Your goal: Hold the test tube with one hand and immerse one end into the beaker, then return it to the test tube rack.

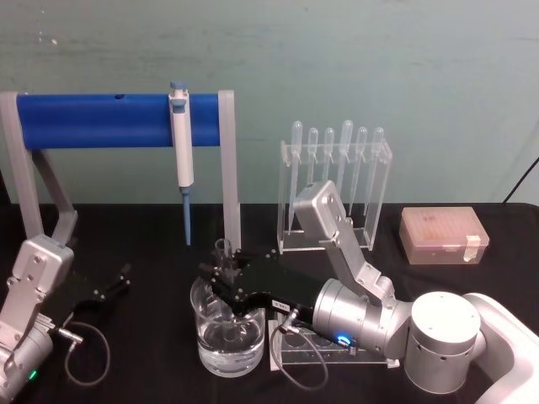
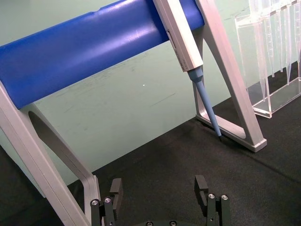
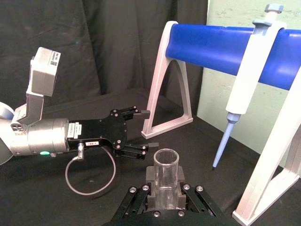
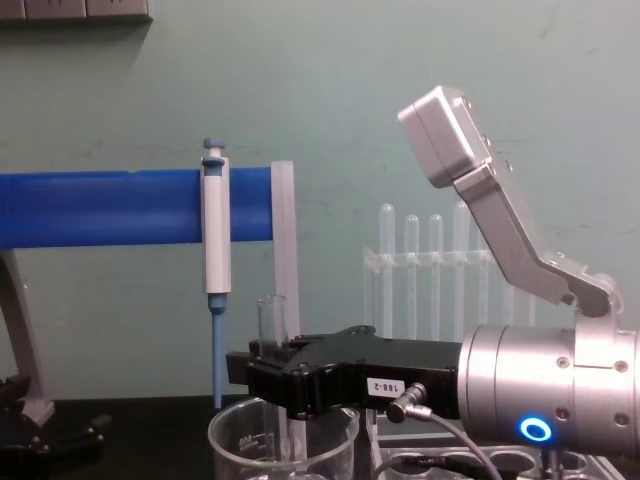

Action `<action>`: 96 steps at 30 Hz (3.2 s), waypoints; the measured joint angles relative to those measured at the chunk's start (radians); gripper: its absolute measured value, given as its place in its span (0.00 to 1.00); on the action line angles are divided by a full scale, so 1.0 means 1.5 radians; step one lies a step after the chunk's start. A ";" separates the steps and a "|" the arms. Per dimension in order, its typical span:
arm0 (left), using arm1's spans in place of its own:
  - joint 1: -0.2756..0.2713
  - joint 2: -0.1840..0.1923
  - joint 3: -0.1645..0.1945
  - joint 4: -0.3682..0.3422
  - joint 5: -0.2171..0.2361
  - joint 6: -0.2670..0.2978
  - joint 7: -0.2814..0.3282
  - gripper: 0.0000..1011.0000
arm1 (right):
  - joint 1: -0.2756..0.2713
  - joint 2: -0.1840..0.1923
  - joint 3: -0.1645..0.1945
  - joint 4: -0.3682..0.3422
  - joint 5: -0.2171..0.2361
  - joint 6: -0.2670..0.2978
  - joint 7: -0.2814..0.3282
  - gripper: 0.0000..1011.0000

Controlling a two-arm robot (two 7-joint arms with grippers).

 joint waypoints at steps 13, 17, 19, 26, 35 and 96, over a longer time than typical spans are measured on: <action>0.000 0.000 0.000 0.000 0.000 0.000 0.000 0.99 | 0.000 0.000 0.000 0.000 0.000 0.000 0.000 0.22; 0.000 0.000 0.000 0.000 0.000 0.000 0.000 0.99 | 0.000 0.000 0.000 0.000 0.000 0.000 0.000 0.22; 0.000 0.000 0.000 0.000 0.000 0.000 0.000 0.99 | 0.000 0.000 0.000 0.000 0.000 0.000 0.000 0.22; 0.000 0.000 0.000 0.000 0.000 0.000 0.000 0.99 | 0.000 0.000 0.000 0.000 0.000 0.000 0.000 0.22; 0.000 0.000 0.000 0.000 0.000 0.000 0.000 0.99 | 0.000 0.000 0.000 0.000 0.000 0.000 0.000 0.22; 0.000 0.000 0.000 0.000 0.000 0.000 0.000 0.99 | -0.097 0.140 0.132 -0.233 0.041 0.088 -0.082 0.22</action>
